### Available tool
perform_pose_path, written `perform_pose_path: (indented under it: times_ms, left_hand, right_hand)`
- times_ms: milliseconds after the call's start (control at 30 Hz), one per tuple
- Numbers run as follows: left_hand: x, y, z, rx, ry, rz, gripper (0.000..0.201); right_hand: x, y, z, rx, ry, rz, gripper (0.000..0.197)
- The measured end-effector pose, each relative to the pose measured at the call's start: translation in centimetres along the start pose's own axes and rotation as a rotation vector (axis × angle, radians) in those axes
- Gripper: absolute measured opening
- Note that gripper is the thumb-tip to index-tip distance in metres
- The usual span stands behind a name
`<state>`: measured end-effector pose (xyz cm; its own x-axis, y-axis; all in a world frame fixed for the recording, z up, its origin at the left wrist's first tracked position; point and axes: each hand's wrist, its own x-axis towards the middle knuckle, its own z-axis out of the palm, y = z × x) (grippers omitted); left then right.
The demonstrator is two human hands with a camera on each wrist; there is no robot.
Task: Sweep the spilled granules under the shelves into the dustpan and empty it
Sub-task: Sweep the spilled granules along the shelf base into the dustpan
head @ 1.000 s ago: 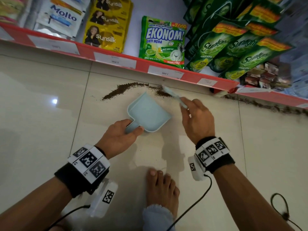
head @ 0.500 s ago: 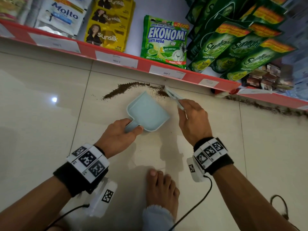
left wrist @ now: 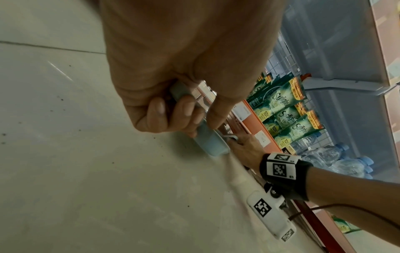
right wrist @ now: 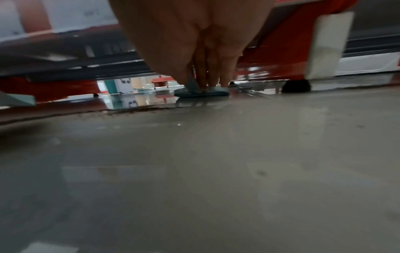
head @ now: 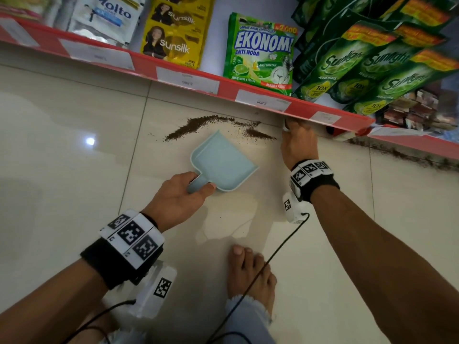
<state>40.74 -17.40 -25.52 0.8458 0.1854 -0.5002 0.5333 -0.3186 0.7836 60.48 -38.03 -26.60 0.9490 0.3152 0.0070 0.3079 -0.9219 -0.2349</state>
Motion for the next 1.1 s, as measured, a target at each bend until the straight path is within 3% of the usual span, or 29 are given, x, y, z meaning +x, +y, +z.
perform_pose_path:
  times_ms: [167, 300, 433, 567, 633, 833, 900, 1000, 1100]
  left_hand:
    - [-0.2, -0.5, -0.2, -0.024, 0.013, -0.032, 0.039]
    - [-0.3, -0.9, -0.5, -0.044, 0.021, -0.045, 0.039]
    - [-0.4, -1.2, -0.8, -0.061, 0.011, -0.037, 0.036]
    - [-0.5, -1.3, -0.9, -0.068, 0.004, -0.034, 0.031]
    - [-0.6, -1.3, -1.0, -0.072, -0.001, -0.031, 0.028]
    - [-0.7, -1.3, -1.0, -0.042, -0.006, -0.015, 0.030]
    - [-0.8, -1.3, -1.1, -0.032, -0.005, -0.018, 0.029]
    - [-0.8, -1.5, -1.2, -0.043, 0.012, -0.028, 0.030]
    - [-1.0, -1.7, -1.4, -0.052, 0.022, -0.032, 0.030]
  right_hand:
    - [-1.4, -3.0, -0.1, 0.174, -0.123, -0.394, 0.036]
    - [-3.0, -3.0, -1.3, 0.213, -0.033, -0.503, 0.032]
    - [-2.9, -1.4, -3.4, 0.110, 0.085, -0.398, 0.035]
    - [-3.1, -0.3, -3.9, -0.150, 0.070, -0.139, 0.031]
    - [-3.4, -1.0, -3.0, -0.155, 0.036, -0.066, 0.030]
    - [-5.1, -6.9, -1.5, 0.061, -0.083, -0.290, 0.031]
    - [-5.7, -7.9, -1.8, 0.072, -0.060, -0.332, 0.029]
    - [-5.8, -7.3, -2.9, 0.051, 0.065, -0.312, 0.025]
    - [-5.4, -4.8, -4.2, -0.041, 0.113, -0.193, 0.025]
